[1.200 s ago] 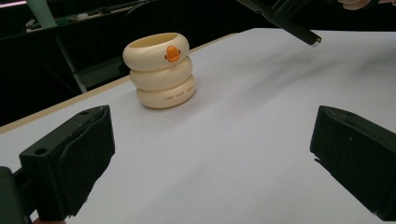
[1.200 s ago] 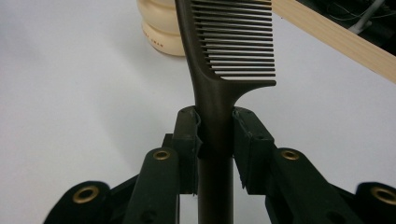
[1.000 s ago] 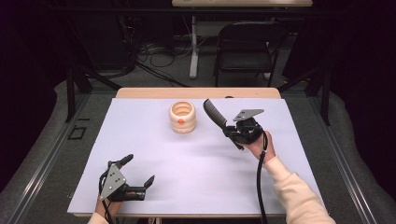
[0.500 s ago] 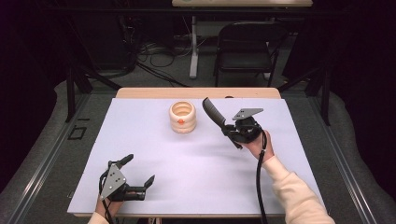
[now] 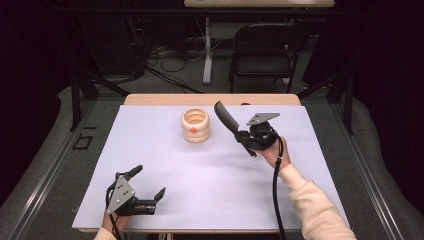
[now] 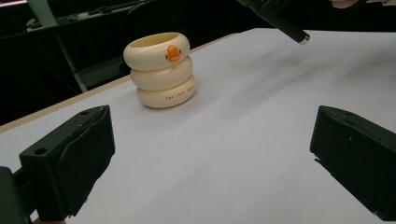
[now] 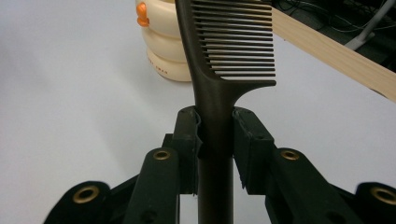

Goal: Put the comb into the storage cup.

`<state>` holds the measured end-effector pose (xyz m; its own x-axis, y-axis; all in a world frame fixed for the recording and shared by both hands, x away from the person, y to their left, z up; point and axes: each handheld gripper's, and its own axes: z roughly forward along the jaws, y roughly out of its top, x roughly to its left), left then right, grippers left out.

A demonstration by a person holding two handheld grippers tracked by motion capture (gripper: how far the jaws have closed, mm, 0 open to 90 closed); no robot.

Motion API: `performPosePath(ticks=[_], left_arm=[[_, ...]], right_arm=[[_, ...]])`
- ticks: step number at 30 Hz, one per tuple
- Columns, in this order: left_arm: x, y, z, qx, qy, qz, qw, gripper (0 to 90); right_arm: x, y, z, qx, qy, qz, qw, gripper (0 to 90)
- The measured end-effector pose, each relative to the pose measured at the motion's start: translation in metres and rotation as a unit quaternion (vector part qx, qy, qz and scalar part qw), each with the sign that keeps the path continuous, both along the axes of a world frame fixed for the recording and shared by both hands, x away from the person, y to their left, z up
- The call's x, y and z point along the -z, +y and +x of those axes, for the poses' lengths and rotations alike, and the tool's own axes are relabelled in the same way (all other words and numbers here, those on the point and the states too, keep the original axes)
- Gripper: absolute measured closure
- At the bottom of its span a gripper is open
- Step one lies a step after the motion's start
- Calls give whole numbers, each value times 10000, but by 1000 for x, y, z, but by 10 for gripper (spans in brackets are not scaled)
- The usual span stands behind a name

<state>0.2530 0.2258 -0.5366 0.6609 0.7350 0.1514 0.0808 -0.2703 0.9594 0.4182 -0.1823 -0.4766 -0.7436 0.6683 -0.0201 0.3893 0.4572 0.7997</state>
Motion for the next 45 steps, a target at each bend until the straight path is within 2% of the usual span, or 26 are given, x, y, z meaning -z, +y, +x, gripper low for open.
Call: performPosePath(ticks=[45], left_arm=[[0,1,0,-9,-8,-9,10000,1]], right_arm=[[-11,25,15,-112,-112,311,9994,720]])
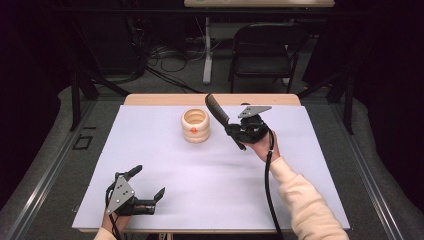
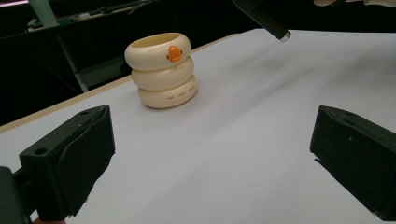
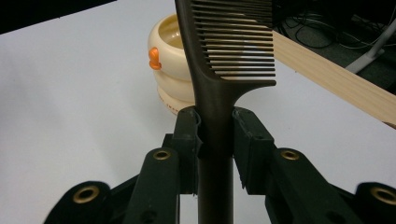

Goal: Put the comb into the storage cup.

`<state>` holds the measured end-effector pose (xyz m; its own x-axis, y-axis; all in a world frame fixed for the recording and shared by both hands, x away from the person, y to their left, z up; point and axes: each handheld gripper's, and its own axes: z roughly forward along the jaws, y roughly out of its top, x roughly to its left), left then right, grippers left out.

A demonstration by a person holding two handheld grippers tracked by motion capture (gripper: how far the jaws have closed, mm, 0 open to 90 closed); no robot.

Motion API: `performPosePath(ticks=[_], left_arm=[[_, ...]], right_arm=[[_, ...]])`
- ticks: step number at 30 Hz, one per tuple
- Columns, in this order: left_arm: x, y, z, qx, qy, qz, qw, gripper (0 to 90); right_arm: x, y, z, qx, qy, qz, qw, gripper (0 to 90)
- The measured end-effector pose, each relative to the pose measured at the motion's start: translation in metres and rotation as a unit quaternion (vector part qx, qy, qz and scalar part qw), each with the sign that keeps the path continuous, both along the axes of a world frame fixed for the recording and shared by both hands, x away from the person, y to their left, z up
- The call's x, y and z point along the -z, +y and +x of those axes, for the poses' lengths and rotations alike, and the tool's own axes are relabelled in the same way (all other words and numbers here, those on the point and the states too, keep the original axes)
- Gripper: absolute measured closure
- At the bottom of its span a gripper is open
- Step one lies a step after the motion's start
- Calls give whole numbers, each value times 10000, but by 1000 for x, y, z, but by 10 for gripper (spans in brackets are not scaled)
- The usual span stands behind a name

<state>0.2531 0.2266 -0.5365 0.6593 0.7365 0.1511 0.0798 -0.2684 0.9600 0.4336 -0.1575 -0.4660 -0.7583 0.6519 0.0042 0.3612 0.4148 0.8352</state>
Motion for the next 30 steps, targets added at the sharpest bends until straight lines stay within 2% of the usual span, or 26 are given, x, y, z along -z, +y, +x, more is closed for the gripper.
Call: performPosePath(ticks=[30], left_arm=[[0,0,0,-11,-15,-2,10000,1]], right_arm=[[-7,11,9,49,-76,170,9998,720]])
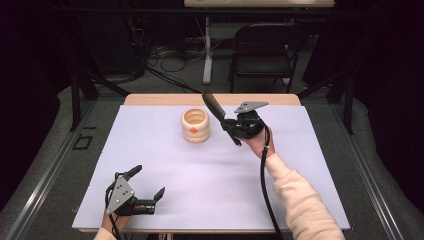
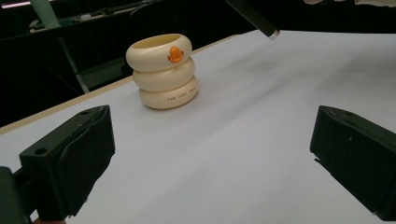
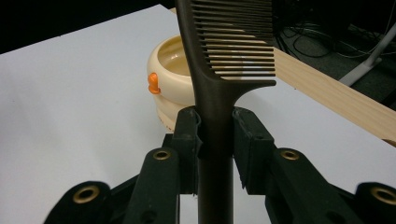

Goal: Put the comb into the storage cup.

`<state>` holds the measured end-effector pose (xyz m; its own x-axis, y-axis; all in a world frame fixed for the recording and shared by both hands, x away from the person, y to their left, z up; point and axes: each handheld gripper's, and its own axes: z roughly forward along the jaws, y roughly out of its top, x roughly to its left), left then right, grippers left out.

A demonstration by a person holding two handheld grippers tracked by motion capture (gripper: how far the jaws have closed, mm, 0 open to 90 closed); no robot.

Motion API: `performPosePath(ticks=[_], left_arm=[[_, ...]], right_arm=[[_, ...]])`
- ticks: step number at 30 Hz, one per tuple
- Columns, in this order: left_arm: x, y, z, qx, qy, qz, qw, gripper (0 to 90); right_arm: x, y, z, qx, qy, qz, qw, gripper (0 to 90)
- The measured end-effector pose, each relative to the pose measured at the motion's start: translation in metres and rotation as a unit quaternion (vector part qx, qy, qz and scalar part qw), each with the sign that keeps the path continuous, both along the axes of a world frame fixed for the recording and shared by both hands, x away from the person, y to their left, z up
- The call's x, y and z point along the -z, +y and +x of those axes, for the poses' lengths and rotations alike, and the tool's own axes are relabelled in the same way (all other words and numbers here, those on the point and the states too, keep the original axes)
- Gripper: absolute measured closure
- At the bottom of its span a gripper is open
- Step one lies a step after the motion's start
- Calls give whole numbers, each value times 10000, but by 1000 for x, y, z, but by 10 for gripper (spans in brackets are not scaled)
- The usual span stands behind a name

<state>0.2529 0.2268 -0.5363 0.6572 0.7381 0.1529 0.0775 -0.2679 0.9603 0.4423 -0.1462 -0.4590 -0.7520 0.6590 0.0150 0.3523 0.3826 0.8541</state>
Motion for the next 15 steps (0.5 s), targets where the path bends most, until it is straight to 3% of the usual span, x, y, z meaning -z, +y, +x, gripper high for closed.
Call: performPosePath(ticks=[15], left_arm=[[0,0,0,-6,-5,-11,10000,1]], right_arm=[[-3,8,5,-32,-30,38,10000,719]])
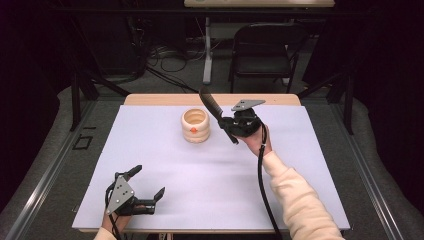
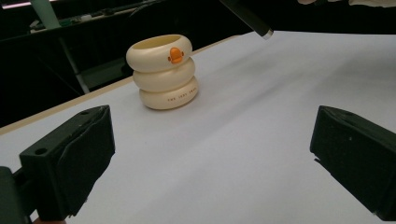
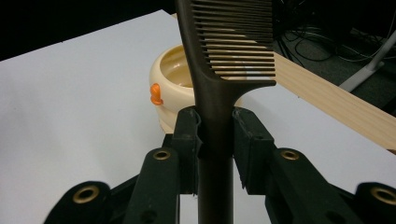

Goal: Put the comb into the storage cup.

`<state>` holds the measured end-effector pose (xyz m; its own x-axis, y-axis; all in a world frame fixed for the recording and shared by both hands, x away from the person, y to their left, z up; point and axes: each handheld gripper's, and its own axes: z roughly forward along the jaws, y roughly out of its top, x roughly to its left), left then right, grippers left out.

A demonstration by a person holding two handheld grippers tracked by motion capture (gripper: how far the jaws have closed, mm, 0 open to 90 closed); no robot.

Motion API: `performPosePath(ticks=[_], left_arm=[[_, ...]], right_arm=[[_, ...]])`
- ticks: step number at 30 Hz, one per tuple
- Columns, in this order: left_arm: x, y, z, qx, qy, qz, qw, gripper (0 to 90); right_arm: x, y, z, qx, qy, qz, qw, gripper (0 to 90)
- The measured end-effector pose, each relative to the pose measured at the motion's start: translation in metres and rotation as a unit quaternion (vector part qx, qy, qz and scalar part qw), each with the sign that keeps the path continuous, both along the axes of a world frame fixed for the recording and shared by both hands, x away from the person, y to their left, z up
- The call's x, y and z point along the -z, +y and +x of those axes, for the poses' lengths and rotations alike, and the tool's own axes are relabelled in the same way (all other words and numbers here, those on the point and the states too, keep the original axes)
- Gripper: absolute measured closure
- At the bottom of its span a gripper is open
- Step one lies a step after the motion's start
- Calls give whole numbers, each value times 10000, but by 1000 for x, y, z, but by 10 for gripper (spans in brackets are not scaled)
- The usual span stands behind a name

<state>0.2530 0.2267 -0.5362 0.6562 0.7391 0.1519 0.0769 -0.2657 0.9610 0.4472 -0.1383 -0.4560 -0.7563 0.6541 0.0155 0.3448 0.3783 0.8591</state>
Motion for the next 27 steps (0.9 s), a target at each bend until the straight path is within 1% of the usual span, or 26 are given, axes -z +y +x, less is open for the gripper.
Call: performPosePath(ticks=[27], left_arm=[[0,0,0,-5,-6,-11,10000,1]], right_arm=[[-5,11,9,4,-38,83,10000,720]])
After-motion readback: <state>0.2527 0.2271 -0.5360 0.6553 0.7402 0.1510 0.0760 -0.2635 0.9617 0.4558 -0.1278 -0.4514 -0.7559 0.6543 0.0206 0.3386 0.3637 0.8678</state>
